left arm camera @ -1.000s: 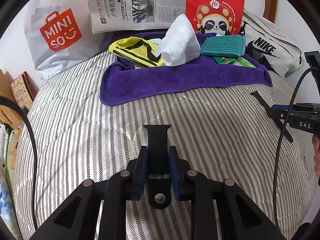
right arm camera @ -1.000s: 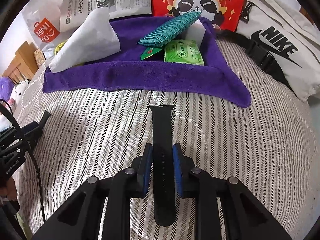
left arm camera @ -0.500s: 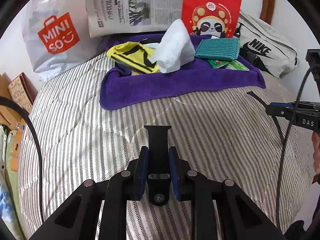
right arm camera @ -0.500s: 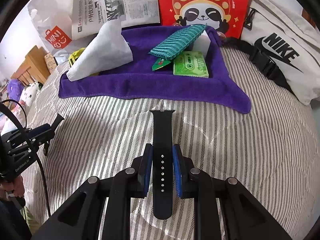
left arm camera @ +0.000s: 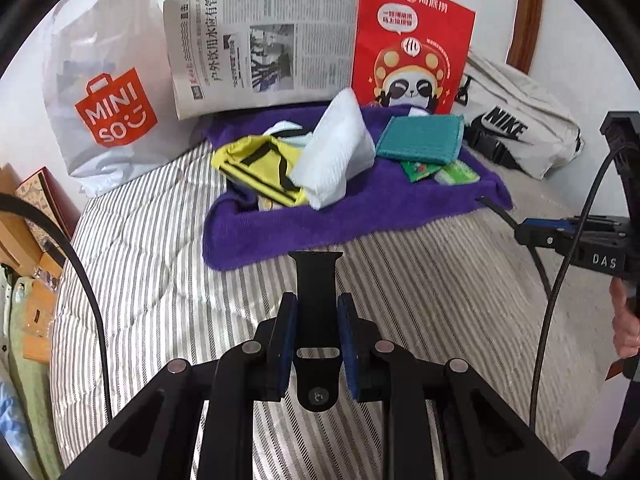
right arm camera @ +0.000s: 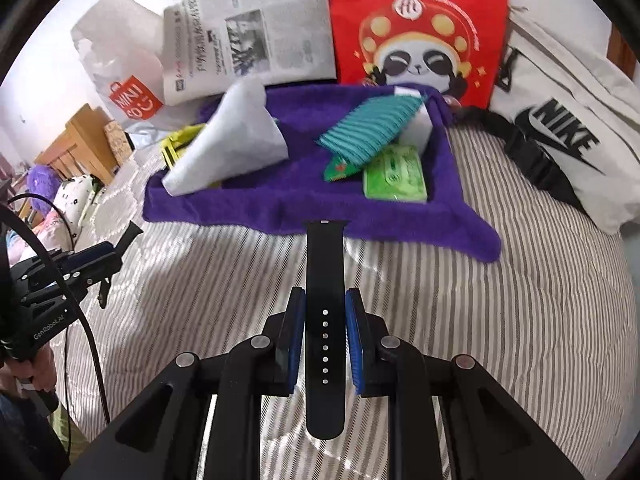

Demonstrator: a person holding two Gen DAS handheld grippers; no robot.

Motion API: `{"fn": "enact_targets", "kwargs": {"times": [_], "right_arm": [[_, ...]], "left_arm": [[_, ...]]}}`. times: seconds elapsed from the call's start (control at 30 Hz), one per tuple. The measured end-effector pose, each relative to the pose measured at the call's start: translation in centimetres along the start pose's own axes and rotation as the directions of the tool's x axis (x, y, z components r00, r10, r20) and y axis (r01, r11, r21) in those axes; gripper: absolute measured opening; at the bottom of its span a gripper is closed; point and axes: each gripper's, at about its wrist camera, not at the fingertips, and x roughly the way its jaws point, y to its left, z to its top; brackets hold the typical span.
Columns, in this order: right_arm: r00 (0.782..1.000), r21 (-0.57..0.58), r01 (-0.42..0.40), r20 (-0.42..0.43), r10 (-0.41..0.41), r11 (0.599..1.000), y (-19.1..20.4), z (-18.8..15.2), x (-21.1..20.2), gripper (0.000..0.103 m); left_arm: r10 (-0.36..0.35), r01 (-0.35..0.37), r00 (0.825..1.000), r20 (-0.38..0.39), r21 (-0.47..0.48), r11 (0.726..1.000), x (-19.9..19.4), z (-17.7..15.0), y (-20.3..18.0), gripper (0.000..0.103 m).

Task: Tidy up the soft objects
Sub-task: 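Carry the watch strap over the purple towel with both grippers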

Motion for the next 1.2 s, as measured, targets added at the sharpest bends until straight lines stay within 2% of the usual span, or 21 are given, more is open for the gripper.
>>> {"fn": "enact_targets", "kwargs": {"times": [0.37,0.47,0.93,1.2], "right_arm": [[0.999,0.006,-0.028,0.043,0.027,1.000,-0.3,4.0,-0.3,0.020],[0.998,0.012,-0.031,0.056,0.031,0.999,-0.7,5.3,0.1,0.020],[0.993,0.017,-0.090,0.077,0.088,0.996,-1.2,10.9,2.4,0.020],[0.994,0.011,-0.105,0.045,0.104,0.994,-0.4,13.6,6.2,0.020]], "left_arm": [[-0.036,0.037,0.998,0.042,-0.011,0.999,-0.5,3.2,0.3,0.020],[-0.024,0.024,0.999,0.046,0.000,1.000,-0.2,4.3,0.2,0.020],[-0.052,0.051,0.997,0.059,0.010,0.999,2.0,9.1,-0.3,0.020],[-0.055,0.056,0.997,0.054,-0.005,0.998,3.4,10.5,0.4,0.020]]}}
